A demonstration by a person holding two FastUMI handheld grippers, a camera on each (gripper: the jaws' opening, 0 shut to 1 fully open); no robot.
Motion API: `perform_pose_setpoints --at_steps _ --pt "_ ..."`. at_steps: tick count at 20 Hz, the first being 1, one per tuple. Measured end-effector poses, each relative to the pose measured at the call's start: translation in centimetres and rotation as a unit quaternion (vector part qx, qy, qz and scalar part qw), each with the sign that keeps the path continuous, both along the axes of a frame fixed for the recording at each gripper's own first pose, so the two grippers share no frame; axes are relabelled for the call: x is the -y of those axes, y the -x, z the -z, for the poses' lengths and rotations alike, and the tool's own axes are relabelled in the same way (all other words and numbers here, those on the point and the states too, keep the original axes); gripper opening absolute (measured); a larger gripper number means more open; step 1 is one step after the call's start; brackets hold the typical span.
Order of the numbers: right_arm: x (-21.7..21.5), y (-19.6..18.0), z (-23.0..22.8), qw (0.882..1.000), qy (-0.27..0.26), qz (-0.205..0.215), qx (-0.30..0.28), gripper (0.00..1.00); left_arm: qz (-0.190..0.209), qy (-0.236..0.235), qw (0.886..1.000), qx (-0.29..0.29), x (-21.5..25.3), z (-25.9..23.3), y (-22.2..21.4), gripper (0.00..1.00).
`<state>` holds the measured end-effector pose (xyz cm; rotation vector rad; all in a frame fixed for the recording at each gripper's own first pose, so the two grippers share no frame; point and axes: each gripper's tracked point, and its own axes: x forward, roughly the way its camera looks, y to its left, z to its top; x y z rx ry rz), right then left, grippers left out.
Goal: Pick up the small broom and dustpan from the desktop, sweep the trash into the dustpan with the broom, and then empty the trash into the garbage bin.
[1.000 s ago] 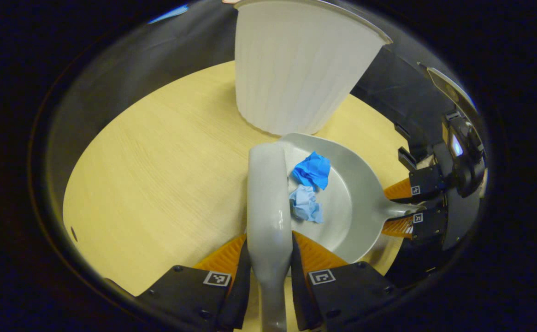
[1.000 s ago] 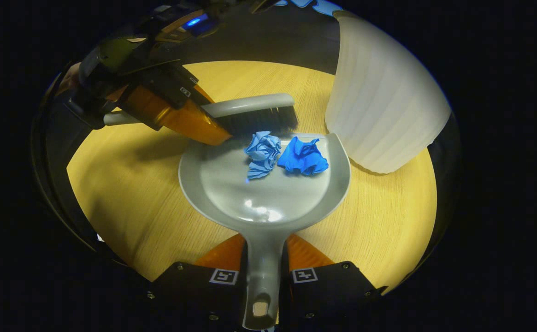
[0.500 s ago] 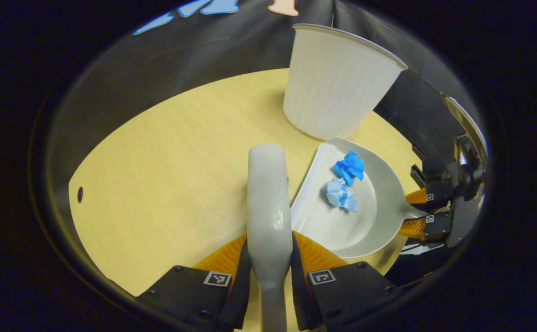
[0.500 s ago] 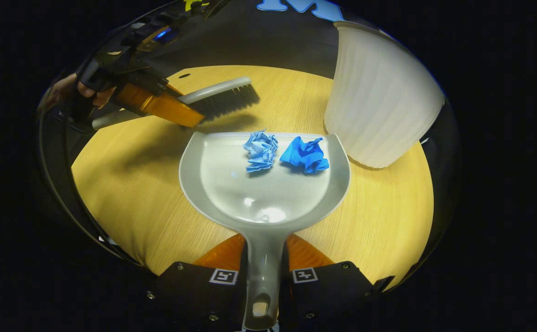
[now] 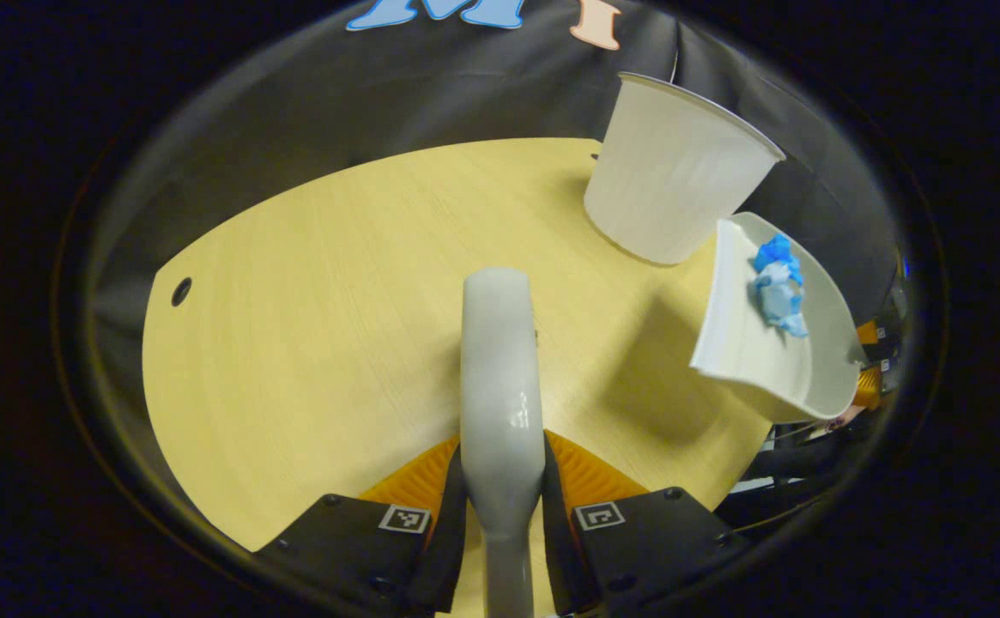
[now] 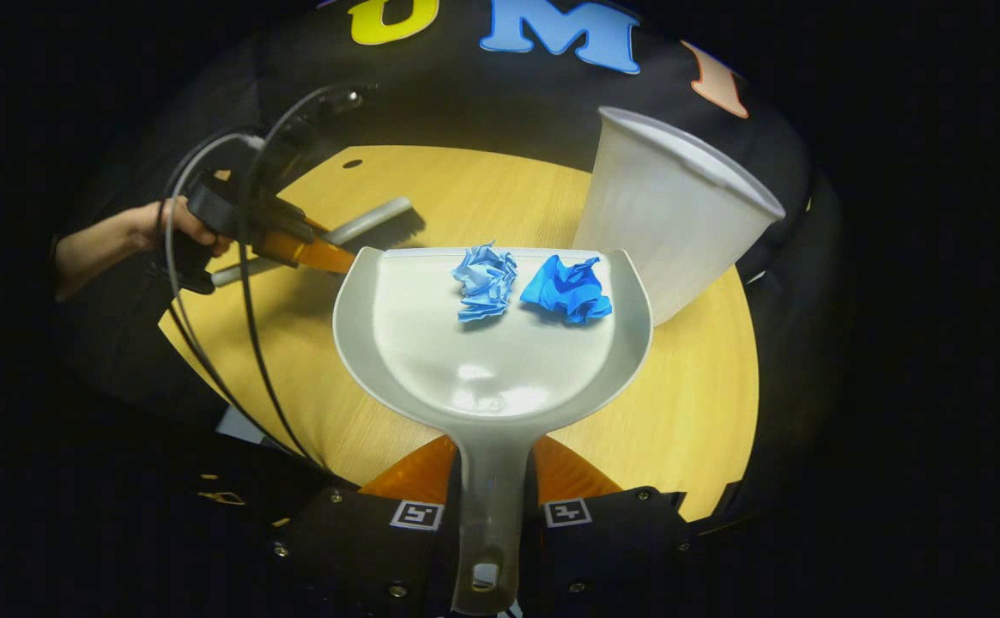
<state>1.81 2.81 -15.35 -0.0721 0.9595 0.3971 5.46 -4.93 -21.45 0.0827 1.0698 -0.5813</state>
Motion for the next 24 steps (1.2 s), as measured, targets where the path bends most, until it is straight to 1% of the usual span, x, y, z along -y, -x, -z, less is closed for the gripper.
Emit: perform_pose_setpoints --at_steps 2,4,5,6,7,8,11,13,14,17,20,21,22,23,24 --pt "0.4 -0.4 0.4 1.0 -0.01 -0.013 0.001 0.28 -0.014 0.001 1.0 -0.004 -1.2 -0.2 0.6 0.49" --pt "0.5 -0.6 1.1 0.999 -0.024 -0.021 -0.001 0.28 -0.027 0.003 1.0 -0.005 -2.4 0.0 0.9 0.45" --pt "0.5 -0.5 1.1 0.999 -0.033 -0.024 -0.003 0.28 -0.036 0.006 0.999 -0.006 -3.1 0.0 1.1 0.47" --pt "0.5 -0.6 1.1 0.999 -0.046 -0.026 -0.006 0.28 -0.045 0.008 0.999 -0.007 -3.7 0.1 1.2 0.45" --pt "0.5 -0.5 1.0 0.998 -0.06 -0.027 -0.009 0.28 -0.054 0.007 0.998 -0.005 -4.4 0.1 1.3 0.45" --pt "0.6 -0.6 1.0 0.997 -0.071 -0.026 -0.011 0.28 -0.063 0.007 0.998 -0.005 -5.1 0.1 1.4 0.47" --pt "0.8 -0.7 0.8 0.996 -0.089 -0.015 -0.008 0.28 -0.083 0.005 0.997 0.0 -7.2 -0.3 1.9 0.47" --pt "1.2 -0.7 0.3 0.995 -0.098 0.006 0.003 0.28 -0.094 0.001 0.996 0.002 -8.5 -0.7 2.3 0.45" --pt "1.2 -0.6 0.3 0.994 -0.106 0.018 0.009 0.28 -0.101 0.002 0.995 0.001 -9.1 -0.7 2.7 0.47" --pt "0.3 0.0 -0.2 0.988 -0.143 0.057 0.013 0.28 -0.113 -0.003 0.994 -0.001 -10.4 -1.0 3.7 0.47" --pt "-0.7 0.2 -0.6 0.979 -0.181 0.091 0.004 0.28 -0.121 -0.01 0.993 0.0 -11.7 -1.7 4.7 0.47" --pt "-1.2 0.0 -0.7 0.976 -0.193 0.104 0.001 0.28 -0.123 -0.01 0.992 -0.001 -11.9 -1.9 4.9 0.49" --pt "-1.6 -0.2 -0.9 0.972 -0.205 0.116 0.0 0.28 -0.124 -0.01 0.992 -0.002 -12.0 -2.0 5.2 0.47" --pt "-2.3 -0.5 -1.0 0.968 -0.217 0.128 -0.001 0.28 -0.124 -0.011 0.992 -0.002 -12.3 -2.2 5.5 0.49" --pt "-2.9 -0.9 -1.2 0.962 -0.234 0.14 -0.002 0.28 -0.124 -0.011 0.992 -0.002 -12.3 -2.4 5.7 0.49"
